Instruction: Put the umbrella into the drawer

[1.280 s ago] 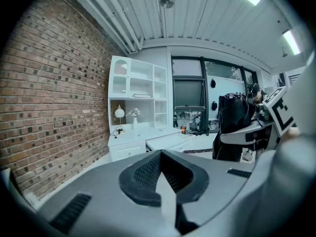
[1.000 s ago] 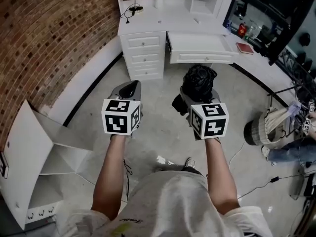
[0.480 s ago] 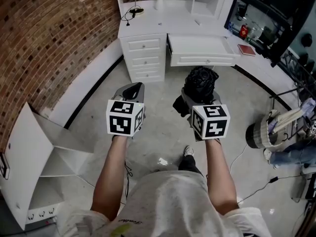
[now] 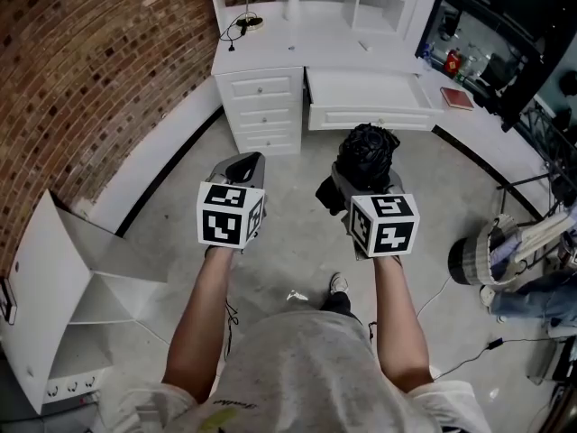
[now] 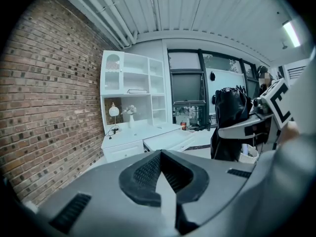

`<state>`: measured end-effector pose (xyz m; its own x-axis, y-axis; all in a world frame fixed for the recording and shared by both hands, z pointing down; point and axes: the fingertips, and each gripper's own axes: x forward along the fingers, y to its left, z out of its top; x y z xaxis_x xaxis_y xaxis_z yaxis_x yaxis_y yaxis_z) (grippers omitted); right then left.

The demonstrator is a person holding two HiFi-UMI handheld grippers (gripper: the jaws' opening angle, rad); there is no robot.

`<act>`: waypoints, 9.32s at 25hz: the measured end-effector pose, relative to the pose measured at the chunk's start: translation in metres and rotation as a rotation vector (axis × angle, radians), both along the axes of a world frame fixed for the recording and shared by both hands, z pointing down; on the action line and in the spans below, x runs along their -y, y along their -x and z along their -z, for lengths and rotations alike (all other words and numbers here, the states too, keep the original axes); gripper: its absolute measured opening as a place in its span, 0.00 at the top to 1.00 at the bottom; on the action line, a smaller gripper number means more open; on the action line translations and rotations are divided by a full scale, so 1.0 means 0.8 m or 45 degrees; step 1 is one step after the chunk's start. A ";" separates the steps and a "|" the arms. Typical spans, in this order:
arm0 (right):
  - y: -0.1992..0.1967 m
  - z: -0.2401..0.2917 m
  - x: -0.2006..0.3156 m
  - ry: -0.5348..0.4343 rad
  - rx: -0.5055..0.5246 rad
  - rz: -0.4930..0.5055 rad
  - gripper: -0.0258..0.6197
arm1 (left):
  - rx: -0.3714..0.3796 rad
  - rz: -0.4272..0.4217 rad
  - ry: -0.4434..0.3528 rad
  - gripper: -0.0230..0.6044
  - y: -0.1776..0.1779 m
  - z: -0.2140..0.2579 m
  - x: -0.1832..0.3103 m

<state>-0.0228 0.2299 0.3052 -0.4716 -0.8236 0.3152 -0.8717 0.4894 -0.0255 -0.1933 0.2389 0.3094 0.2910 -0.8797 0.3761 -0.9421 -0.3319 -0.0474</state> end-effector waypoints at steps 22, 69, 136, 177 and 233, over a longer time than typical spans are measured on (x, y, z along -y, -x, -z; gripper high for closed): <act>-0.110 -0.021 0.159 0.078 0.021 0.169 0.56 | 0.069 0.143 0.051 0.97 -0.118 -0.008 0.139; -0.207 -0.050 0.272 0.089 0.035 0.217 0.56 | 0.081 0.124 0.066 0.97 -0.223 -0.030 0.241; -0.179 -0.150 0.559 0.598 -0.658 0.266 0.57 | -0.123 -0.270 0.336 0.97 -0.213 -0.178 0.622; -0.200 -0.265 0.619 1.063 -1.647 0.796 0.57 | -0.231 -0.364 0.535 0.97 -0.193 -0.300 0.712; -0.234 -0.422 0.697 0.954 -1.900 1.409 0.57 | -0.114 0.126 0.588 0.97 -0.205 -0.316 0.674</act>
